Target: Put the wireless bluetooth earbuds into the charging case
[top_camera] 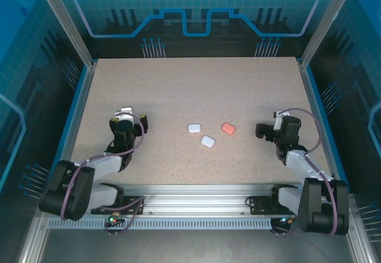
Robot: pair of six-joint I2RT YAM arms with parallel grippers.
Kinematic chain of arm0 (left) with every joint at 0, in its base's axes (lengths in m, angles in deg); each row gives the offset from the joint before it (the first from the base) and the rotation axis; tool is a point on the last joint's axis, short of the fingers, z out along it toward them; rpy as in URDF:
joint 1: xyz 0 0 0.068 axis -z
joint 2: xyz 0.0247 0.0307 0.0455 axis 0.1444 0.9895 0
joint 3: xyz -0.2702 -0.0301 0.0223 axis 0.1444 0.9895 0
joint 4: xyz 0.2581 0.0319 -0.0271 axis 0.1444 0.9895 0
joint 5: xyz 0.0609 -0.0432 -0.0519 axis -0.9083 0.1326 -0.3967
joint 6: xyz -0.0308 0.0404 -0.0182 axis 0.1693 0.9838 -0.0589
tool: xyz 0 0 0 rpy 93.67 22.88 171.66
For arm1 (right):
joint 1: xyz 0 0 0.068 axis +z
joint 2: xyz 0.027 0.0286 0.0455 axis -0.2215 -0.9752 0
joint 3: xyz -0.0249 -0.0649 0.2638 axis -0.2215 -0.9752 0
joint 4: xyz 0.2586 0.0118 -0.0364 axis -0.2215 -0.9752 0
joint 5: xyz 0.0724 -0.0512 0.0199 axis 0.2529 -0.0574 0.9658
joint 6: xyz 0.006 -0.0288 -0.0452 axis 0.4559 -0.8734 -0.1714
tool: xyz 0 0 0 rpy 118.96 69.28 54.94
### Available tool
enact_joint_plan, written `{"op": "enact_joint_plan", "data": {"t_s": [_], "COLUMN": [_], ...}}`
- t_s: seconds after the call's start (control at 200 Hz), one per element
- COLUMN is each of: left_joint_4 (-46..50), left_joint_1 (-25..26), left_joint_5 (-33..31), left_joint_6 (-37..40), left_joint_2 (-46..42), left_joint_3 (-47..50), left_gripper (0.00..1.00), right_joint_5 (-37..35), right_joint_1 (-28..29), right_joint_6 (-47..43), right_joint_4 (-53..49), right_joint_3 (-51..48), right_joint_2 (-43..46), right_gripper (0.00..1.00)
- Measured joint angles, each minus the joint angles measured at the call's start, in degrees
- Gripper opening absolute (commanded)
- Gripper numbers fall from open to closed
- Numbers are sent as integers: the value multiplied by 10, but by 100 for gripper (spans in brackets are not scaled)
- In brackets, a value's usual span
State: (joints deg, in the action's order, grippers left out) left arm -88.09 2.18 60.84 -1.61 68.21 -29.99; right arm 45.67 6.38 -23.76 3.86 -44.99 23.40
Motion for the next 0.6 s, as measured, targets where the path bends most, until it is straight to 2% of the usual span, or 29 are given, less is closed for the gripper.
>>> {"op": "enact_joint_plan", "data": {"t_s": [0.225, 0.375, 0.595], "left_joint_4": [-94, -140, -149], "left_joint_1": [-7, -14, -38], "left_joint_5": [61, 79, 107], "left_joint_6": [47, 61, 57], "left_joint_2": [75, 108, 115], "left_joint_3": [-1, -1, -10], "left_gripper": [99, 99, 99], "right_joint_5": [-11, -9, 9], "right_joint_1": [59, 71, 73], "right_joint_6": [-43, -63, -71], "right_joint_4": [167, 196, 252], "right_joint_3": [-5, -2, -6], "right_joint_2": [-63, -86, -87], "right_gripper": [100, 100, 100]}}
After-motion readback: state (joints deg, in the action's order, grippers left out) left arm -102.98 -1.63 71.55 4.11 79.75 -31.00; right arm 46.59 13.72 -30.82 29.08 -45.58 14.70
